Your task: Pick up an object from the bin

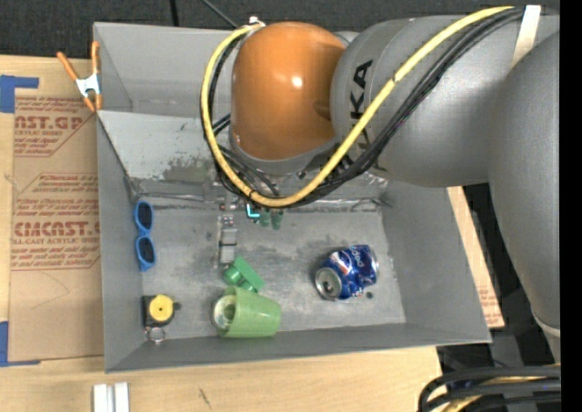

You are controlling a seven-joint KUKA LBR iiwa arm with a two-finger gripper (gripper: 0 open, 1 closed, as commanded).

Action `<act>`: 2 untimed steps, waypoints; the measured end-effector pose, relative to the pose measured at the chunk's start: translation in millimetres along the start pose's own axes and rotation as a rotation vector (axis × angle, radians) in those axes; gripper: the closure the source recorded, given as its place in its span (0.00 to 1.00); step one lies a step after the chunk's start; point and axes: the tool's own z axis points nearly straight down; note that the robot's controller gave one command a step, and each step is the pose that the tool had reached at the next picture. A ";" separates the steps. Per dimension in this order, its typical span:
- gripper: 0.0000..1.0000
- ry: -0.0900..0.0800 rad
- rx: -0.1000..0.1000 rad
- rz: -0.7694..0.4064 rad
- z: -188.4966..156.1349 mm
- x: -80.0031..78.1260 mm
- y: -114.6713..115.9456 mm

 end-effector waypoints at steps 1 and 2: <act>0.00 -0.013 -0.001 -0.208 120.7 7.0 -40.4; 0.00 -0.016 0.003 -0.303 134.9 35.9 -65.7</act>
Offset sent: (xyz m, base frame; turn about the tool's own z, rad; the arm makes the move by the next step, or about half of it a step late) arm -0.0094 -0.0408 -0.1201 -0.2105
